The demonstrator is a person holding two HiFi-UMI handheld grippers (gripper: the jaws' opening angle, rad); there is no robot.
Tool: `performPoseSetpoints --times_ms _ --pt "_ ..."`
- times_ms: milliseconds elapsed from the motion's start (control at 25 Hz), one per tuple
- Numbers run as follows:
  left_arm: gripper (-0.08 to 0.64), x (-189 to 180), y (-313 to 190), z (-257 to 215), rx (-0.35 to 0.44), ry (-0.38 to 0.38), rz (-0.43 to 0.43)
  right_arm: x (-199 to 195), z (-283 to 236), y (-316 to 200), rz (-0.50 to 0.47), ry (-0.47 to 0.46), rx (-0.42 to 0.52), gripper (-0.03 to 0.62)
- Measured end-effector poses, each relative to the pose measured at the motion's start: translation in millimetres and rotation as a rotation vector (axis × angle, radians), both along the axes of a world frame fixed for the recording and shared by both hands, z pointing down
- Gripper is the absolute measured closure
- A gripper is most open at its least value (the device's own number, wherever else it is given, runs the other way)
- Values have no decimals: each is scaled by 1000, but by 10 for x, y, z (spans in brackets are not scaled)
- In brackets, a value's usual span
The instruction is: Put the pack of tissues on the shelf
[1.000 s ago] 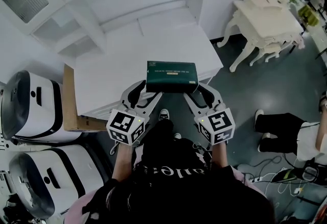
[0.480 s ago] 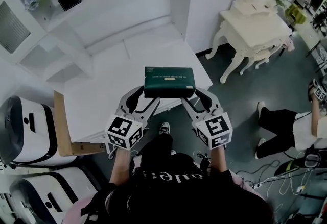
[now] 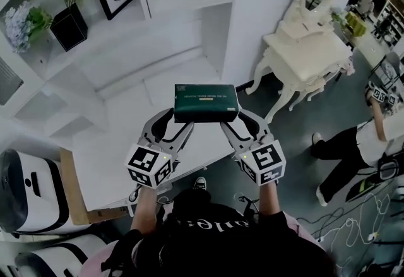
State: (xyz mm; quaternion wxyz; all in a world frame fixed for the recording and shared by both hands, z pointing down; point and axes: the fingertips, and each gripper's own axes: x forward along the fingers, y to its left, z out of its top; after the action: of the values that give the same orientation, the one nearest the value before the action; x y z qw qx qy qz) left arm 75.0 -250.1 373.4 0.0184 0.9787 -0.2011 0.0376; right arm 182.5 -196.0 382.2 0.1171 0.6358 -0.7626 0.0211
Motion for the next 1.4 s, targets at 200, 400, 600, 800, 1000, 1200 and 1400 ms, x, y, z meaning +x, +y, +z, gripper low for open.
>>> performPoseSetpoints --times_ms 200,400,600,800,1000,1200,1400 --pt "302 207 -406 -259 40 32 27 212 -231 -396 15 43 41 377" --pt "304 364 -763 -488 65 68 36 365 -448 -748 38 71 80 377" --pt "304 457 -998 -671 66 99 35 452 -672 -982 42 105 112 377" --pt "304 546 -1145 -862 97 126 19 566 -853 -1149 27 131 128 377" --pt "304 586 -1301 -1068 135 141 -28 640 -1051 -1382 -23 150 159 377" --pt "305 615 -1436 -1308 170 170 -90 719 -1284 -1623 -93 176 192 377" --pt "305 693 -1597 -1549 198 198 -153 835 -1523 -1870 -167 176 236 377"
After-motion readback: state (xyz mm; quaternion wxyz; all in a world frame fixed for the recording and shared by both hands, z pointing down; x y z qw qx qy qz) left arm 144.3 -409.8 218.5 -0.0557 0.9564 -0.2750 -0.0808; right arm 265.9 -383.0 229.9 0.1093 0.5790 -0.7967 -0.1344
